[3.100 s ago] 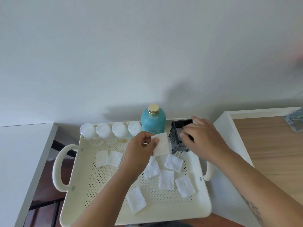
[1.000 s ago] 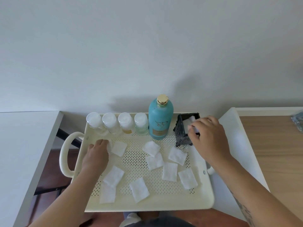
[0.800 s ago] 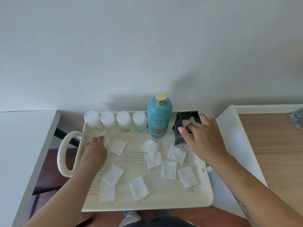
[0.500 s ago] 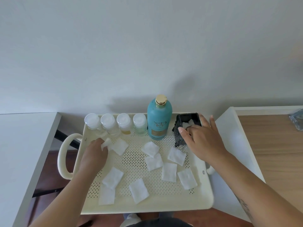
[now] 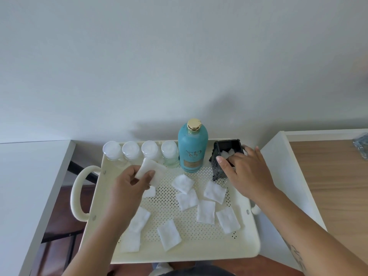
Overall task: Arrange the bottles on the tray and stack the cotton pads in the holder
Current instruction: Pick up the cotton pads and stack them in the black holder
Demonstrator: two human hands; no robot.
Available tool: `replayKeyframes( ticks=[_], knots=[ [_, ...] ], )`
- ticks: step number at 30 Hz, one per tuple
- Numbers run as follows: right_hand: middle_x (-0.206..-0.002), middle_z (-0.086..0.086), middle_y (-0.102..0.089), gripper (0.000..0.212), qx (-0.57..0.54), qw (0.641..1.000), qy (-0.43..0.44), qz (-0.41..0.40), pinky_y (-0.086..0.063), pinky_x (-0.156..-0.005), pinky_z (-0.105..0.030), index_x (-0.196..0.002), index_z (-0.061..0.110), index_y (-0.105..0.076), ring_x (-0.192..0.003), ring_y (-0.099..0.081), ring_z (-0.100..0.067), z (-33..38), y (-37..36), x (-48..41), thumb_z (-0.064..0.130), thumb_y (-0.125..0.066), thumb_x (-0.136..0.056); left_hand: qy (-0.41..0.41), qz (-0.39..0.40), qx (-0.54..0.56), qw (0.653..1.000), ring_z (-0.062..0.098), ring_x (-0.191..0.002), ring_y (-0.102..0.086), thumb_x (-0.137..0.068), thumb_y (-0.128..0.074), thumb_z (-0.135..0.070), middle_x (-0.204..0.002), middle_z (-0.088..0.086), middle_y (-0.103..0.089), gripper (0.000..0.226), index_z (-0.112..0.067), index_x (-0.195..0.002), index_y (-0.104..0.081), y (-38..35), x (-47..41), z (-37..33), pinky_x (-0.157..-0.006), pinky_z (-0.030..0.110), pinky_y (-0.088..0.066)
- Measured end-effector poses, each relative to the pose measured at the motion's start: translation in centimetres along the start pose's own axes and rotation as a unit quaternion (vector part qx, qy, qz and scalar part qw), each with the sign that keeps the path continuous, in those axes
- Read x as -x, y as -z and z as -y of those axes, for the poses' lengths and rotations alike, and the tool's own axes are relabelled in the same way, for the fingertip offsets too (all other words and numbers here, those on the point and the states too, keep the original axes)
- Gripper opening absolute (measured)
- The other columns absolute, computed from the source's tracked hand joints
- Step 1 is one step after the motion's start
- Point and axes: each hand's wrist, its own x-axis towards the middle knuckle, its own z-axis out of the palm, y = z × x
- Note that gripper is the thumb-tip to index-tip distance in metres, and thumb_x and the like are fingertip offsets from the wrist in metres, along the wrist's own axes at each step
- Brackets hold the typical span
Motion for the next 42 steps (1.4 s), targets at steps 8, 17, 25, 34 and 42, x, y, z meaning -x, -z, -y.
replayKeyframes(
  ticks=[8, 17, 25, 34, 42],
  knots=[
    [-0.087, 0.013, -0.068, 0.02, -0.197, 0.956, 0.017, -0.218, -0.041, -0.077, -0.031, -0.091, 0.022, -0.069, -0.093, -0.056, -0.022, 2.1, 3.0, 1.9, 0.034, -0.053, -0.093, -0.045, 0.125, 0.057, 0.989, 0.011, -0.072, -0.07, -0.091, -0.066, -0.022, -0.083, -0.002, -0.075, 0.008, -0.029, -0.093, -0.071, -2.3, 0.9, -4.2, -0.071, 0.027, -0.055],
    [-0.093, 0.009, -0.073, 0.021, -0.553, 0.828, -0.061, 0.073, -0.057, -0.08, -0.034, -0.099, 0.035, -0.072, -0.09, -0.068, -0.014, 3.9, 3.9, 3.8, 0.047, -0.071, -0.083, -0.078, 0.248, 0.032, 0.965, 0.012, -0.068, -0.066, -0.077, -0.077, -0.041, -0.079, 0.004, -0.075, 0.021, -0.023, -0.084, -0.07, -5.2, 0.6, -6.6, -0.069, 0.027, -0.055],
    [-0.083, 0.003, -0.073, 0.003, -0.567, 0.818, -0.095, 0.016, -0.048, -0.062, -0.01, -0.087, 0.031, -0.073, -0.072, -0.065, -0.005, 2.9, 3.7, 3.8, 0.031, -0.07, -0.087, -0.06, 0.195, 0.045, 0.978, 0.011, -0.068, -0.069, -0.083, -0.075, -0.029, -0.08, 0.001, -0.076, 0.002, -0.028, -0.084, -0.073, -5.5, -0.4, -5.3, -0.066, 0.023, -0.058],
    [-0.079, 0.012, -0.061, 0.012, -0.358, 0.911, -0.157, -0.133, -0.04, -0.056, -0.021, -0.102, 0.026, -0.063, -0.069, -0.057, -0.005, 0.0, 2.3, 0.8, 0.031, -0.063, -0.091, -0.023, -0.001, -0.131, 0.991, 0.01, -0.073, -0.065, -0.088, -0.069, -0.028, -0.075, -0.009, -0.071, 0.012, -0.032, -0.077, -0.066, -2.0, -3.9, 2.9, -0.068, 0.031, -0.051],
    [-0.074, 0.003, -0.067, 0.007, -0.154, 0.977, -0.055, -0.133, -0.049, -0.067, -0.039, -0.094, 0.018, -0.065, -0.075, -0.058, -0.029, 0.7, 1.7, 0.2, 0.024, -0.062, -0.091, -0.019, 0.009, -0.307, 0.952, 0.032, -0.114, -0.048, -0.088, -0.068, -0.022, -0.118, 0.002, -0.062, 0.022, -0.02, -0.109, -0.063, -1.1, -4.5, 7.7, -0.095, 0.039, -0.037]
  ],
)
